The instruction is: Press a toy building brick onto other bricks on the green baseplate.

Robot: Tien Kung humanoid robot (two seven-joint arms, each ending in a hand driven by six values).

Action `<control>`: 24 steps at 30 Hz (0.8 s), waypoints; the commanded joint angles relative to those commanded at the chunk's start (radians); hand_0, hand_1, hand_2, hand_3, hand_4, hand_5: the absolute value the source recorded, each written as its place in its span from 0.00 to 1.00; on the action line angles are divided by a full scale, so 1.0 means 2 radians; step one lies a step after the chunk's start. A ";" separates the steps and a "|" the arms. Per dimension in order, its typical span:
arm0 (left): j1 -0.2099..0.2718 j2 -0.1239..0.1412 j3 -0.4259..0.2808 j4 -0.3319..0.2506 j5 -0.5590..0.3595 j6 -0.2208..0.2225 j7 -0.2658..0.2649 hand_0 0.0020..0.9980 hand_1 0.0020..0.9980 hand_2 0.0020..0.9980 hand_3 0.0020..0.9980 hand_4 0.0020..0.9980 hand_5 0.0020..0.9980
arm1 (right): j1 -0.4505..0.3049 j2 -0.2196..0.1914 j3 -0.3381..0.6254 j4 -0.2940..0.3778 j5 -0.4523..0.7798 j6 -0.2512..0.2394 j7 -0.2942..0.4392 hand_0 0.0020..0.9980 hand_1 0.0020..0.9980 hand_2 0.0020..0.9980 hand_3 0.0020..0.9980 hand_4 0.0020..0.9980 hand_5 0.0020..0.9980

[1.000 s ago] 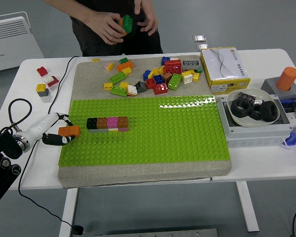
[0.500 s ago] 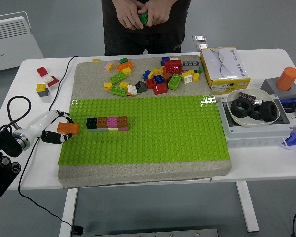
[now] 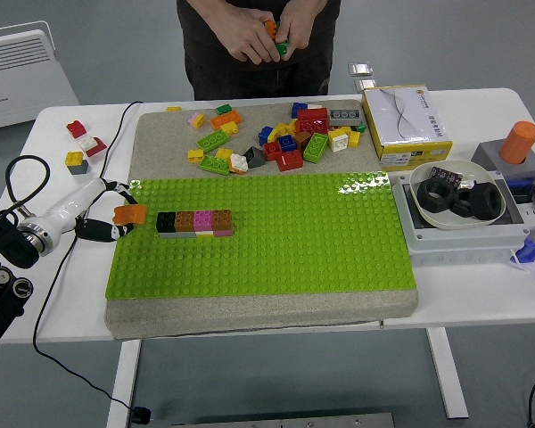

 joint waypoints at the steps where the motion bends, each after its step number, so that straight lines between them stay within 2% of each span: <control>1: 0.002 -0.007 -0.007 -0.009 -0.005 -0.005 0.007 0.91 0.91 0.87 0.50 0.74 0.03 | 0.000 0.000 0.001 0.000 -0.001 0.000 0.000 0.70 0.68 0.75 0.81 0.82 1.00; 2: 0.003 -0.012 -0.012 -0.016 -0.008 -0.008 0.012 0.91 0.91 0.88 0.48 0.77 0.03 | 0.000 -0.001 0.002 0.000 -0.002 0.000 0.000 0.70 0.68 0.75 0.81 0.82 1.00; 8: 0.006 -0.062 -0.045 -0.053 0.004 -0.022 0.042 0.91 0.91 0.88 0.47 0.77 0.03 | -0.001 -0.002 0.006 0.000 -0.007 0.001 0.000 0.70 0.68 0.75 0.81 0.82 1.00; 11: 0.006 -0.075 -0.048 -0.066 0.019 -0.024 0.051 0.91 0.91 0.88 0.47 0.77 0.03 | -0.001 -0.002 0.006 0.000 -0.007 0.001 0.000 0.70 0.68 0.75 0.81 0.82 1.00; 19: -0.003 -0.074 -0.015 -0.088 0.053 -0.040 0.084 0.91 0.91 0.88 0.46 0.76 0.04 | -0.001 -0.004 0.004 0.000 -0.005 0.000 0.000 0.70 0.68 0.75 0.81 0.82 1.00; 24: -0.011 -0.075 0.004 -0.087 0.058 -0.045 0.094 0.91 0.91 0.88 0.46 0.76 0.04 | 0.000 -0.005 0.003 0.000 -0.003 0.000 -0.001 0.70 0.68 0.75 0.81 0.82 1.00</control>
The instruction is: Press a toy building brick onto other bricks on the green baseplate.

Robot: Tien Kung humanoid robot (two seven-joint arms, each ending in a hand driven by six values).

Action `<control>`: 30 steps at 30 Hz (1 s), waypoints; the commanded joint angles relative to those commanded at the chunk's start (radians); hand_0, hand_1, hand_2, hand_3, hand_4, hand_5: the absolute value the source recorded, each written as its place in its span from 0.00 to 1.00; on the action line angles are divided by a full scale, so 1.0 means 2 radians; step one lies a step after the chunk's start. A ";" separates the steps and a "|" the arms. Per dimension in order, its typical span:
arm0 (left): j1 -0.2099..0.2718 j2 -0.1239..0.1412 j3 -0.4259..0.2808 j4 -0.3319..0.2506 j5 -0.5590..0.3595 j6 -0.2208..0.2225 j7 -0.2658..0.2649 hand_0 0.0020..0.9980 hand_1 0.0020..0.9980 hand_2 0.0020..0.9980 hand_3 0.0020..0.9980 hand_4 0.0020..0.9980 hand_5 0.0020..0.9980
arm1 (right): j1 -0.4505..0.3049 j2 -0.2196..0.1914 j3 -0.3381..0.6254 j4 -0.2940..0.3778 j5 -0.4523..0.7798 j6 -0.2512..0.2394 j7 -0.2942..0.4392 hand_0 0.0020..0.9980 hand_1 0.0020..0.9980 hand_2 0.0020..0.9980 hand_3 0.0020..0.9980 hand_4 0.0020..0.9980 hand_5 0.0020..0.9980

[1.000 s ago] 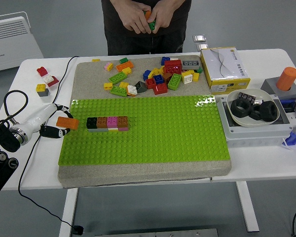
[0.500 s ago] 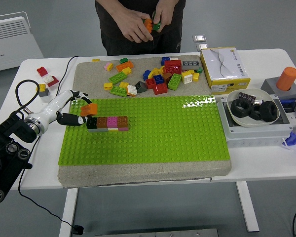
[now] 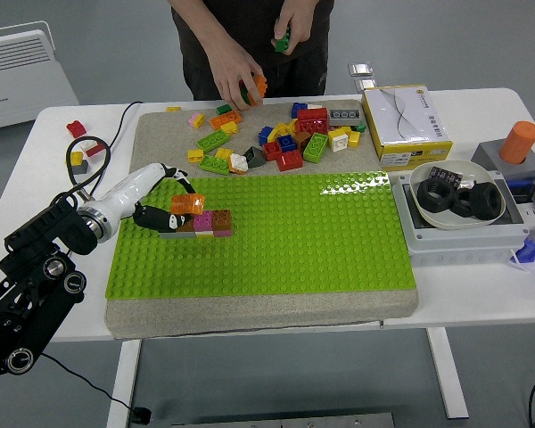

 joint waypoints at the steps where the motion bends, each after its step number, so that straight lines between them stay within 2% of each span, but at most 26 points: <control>1: -0.002 -0.001 0.003 0.003 0.000 0.000 0.001 0.91 0.91 0.88 0.46 0.76 0.04 | 0.000 0.000 0.000 0.000 0.000 0.000 0.000 0.70 0.68 0.75 0.81 0.82 1.00; 12: -0.024 -0.020 0.017 0.050 -0.003 0.002 -0.003 0.91 0.91 0.87 0.46 0.76 0.02 | 0.003 -0.001 -0.006 0.000 0.003 0.000 0.000 0.70 0.68 0.75 0.81 0.82 1.00; 30: -0.038 -0.040 0.025 0.085 -0.016 0.004 -0.003 0.91 0.91 0.87 0.45 0.74 0.00 | 0.004 0.000 -0.006 0.000 0.000 0.001 0.000 0.70 0.68 0.74 0.81 0.82 1.00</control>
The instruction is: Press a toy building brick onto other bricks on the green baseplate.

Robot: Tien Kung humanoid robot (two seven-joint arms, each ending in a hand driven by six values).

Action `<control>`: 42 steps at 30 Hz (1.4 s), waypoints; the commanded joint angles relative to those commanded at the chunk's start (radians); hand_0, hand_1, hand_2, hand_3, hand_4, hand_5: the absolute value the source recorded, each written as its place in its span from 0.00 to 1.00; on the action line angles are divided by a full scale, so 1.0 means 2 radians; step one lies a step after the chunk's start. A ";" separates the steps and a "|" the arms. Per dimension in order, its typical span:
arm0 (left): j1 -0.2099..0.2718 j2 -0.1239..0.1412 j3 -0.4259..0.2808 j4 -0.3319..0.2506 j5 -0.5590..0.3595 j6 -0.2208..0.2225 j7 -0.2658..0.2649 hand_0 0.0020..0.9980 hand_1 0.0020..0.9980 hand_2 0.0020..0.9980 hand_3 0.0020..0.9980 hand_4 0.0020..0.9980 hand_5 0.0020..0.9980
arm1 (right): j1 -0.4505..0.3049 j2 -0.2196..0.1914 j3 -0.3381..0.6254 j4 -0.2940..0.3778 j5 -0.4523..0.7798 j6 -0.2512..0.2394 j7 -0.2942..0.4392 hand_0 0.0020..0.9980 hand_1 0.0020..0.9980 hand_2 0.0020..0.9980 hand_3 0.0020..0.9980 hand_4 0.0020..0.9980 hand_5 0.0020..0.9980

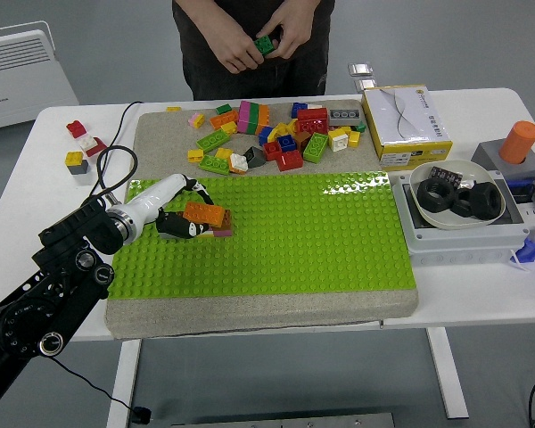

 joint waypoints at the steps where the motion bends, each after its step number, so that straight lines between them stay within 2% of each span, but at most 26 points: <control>1: -0.001 -0.001 0.000 0.002 -0.001 0.001 0.000 0.91 0.91 0.87 0.45 0.74 0.00 | 0.000 0.000 0.000 0.000 -0.001 0.000 0.000 0.70 0.68 0.74 0.81 0.82 1.00; 10: -0.014 -0.010 -0.002 0.026 -0.010 0.003 -0.001 0.91 0.90 0.86 0.45 0.73 0.00 | 0.001 0.001 0.006 0.000 -0.010 0.001 0.001 0.70 0.68 0.74 0.81 0.83 1.00; 15: -0.013 -0.015 -0.009 0.021 -0.008 0.005 0.015 0.91 0.89 0.85 0.44 0.72 0.00 | 0.002 0.000 0.014 0.000 -0.020 0.002 0.001 0.70 0.68 0.74 0.81 0.83 1.00; 24: -0.006 -0.025 -0.025 -0.014 0.009 0.031 0.085 0.91 0.89 0.84 0.43 0.70 0.00 | 0.003 0.000 0.028 0.000 -0.036 0.004 0.002 0.70 0.68 0.74 0.81 0.83 1.00; 35: 0.000 -0.030 -0.011 -0.057 0.008 0.030 0.176 0.91 0.87 0.82 0.41 0.69 0.00 | 0.003 -0.002 0.039 0.000 -0.051 0.005 0.003 0.71 0.68 0.74 0.81 0.83 1.00; 42: -0.006 -0.038 -0.002 -0.051 0.005 0.048 0.212 0.90 0.84 0.80 0.39 0.67 0.00 | 0.003 -0.004 0.054 0.000 -0.070 0.007 0.004 0.72 0.68 0.74 0.81 0.83 1.00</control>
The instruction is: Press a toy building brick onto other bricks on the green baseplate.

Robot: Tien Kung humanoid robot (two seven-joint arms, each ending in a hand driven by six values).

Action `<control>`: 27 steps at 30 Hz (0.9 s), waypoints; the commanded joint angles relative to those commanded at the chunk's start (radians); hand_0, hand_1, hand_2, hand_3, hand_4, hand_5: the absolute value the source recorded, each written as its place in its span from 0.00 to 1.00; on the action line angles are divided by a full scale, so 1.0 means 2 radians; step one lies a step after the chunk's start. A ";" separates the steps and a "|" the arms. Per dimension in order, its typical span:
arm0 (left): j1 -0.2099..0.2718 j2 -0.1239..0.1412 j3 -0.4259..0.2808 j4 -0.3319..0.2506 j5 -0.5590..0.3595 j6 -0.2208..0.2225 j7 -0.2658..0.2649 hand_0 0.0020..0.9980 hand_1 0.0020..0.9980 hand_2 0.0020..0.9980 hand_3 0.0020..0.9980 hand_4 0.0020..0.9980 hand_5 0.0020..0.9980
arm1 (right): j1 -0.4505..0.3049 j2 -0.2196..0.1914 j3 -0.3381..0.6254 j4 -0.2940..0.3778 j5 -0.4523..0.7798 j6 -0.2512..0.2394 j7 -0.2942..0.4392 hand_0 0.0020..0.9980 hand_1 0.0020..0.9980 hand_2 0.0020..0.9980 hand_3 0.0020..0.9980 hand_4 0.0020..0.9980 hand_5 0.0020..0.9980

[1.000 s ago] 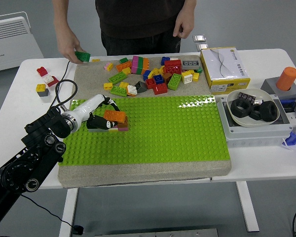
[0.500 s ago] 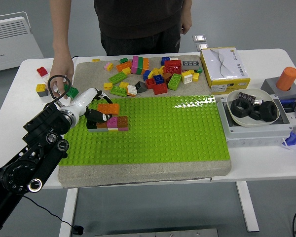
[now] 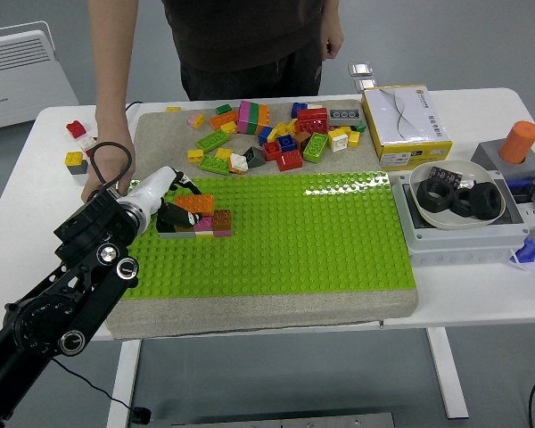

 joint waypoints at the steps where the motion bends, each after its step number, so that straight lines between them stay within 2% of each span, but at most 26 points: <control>1: -0.001 -0.001 0.001 0.001 0.000 0.002 0.002 0.90 0.84 0.80 0.39 0.67 0.00 | 0.000 0.000 0.002 0.000 -0.002 0.000 0.000 0.72 0.68 0.74 0.81 0.83 1.00; 5: -0.001 -0.007 0.004 0.001 -0.001 0.006 0.005 0.89 0.83 0.78 0.38 0.67 0.00 | -0.001 -0.001 0.012 0.000 -0.010 0.001 0.000 0.72 0.68 0.74 0.81 0.83 1.00; 12: 0.006 -0.021 0.015 0.001 0.002 -0.001 0.005 0.87 0.82 0.79 0.36 0.65 0.00 | -0.004 -0.001 0.031 0.000 -0.030 0.003 0.001 0.72 0.68 0.74 0.81 0.84 1.00; 17: 0.003 -0.026 0.023 0.002 0.001 0.000 0.005 0.86 0.82 0.79 0.35 0.63 0.00 | -0.005 -0.001 0.039 0.000 -0.041 0.004 0.001 0.72 0.68 0.74 0.81 0.84 1.00; 25: -0.009 -0.030 0.009 0.021 0.012 0.010 0.005 0.85 0.81 0.78 0.34 0.63 0.00 | -0.006 0.000 0.043 0.000 -0.047 0.005 0.001 0.72 0.68 0.74 0.81 0.84 1.00; 27: -0.011 -0.030 0.004 0.023 0.014 0.011 0.005 0.85 0.81 0.79 0.34 0.66 0.01 | -0.006 0.000 0.043 0.000 -0.047 0.005 0.001 0.72 0.68 0.74 0.81 0.84 1.00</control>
